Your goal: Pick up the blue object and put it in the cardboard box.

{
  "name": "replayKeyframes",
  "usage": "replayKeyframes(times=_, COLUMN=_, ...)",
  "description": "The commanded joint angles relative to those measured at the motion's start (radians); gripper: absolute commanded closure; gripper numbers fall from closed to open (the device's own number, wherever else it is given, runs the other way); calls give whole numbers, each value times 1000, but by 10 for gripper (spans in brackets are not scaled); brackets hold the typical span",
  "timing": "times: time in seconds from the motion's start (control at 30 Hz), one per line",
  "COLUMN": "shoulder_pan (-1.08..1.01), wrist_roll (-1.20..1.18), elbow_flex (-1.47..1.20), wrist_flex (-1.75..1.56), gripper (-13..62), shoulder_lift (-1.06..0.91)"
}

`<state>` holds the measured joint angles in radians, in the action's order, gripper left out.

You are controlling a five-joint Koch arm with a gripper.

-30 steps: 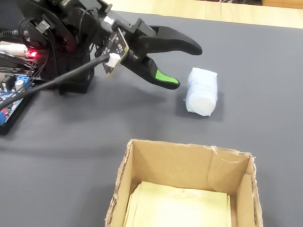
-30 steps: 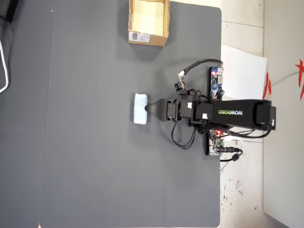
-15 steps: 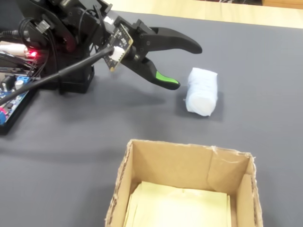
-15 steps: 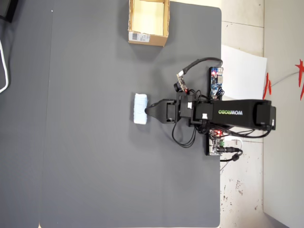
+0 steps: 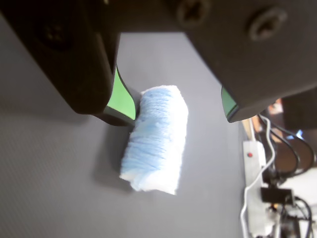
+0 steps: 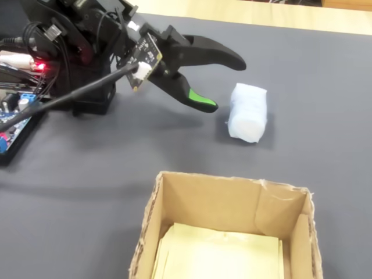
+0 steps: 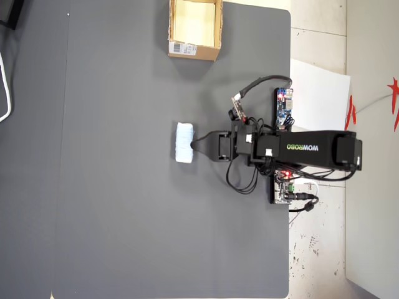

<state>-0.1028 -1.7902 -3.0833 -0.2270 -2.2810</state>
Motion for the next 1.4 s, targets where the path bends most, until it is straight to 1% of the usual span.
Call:
replayKeyframes(times=0.0, shoulder_pan=0, wrist_roll=9, elbow_flex=-31, wrist_flex=21, gripper=154, shoulder_lift=-89)
replayKeyframes(times=0.3, shoulder_pan=12, wrist_roll=5, elbow_flex=2, wrist_flex=130, gripper=155, shoulder_lift=-89)
replayKeyframes(times=0.47, shoulder_pan=6, wrist_roll=67, elbow_flex=152, wrist_flex=370, gripper=155, shoulder_lift=-83)
replayKeyframes(times=0.7, shoulder_pan=8, wrist_roll=83, elbow_flex=344, wrist_flex=597, gripper=156, shoulder_lift=-40)
replayKeyframes(times=0.9, shoulder_pan=8, wrist_roll=83, elbow_flex=472, wrist_flex=707, gripper=156, shoulder_lift=58)
replayKeyframes(times=1.07, shoulder_pan=8, wrist_roll=83, elbow_flex=604, wrist_flex=795, gripper=156, shoulder_lift=189)
replayKeyframes(times=1.1, shoulder_pan=8, wrist_roll=83, elbow_flex=650, wrist_flex=816, gripper=156, shoulder_lift=245)
replayKeyframes(times=1.37, shoulder_pan=3, wrist_roll=78, elbow_flex=799, wrist_flex=847, gripper=156, shoulder_lift=430)
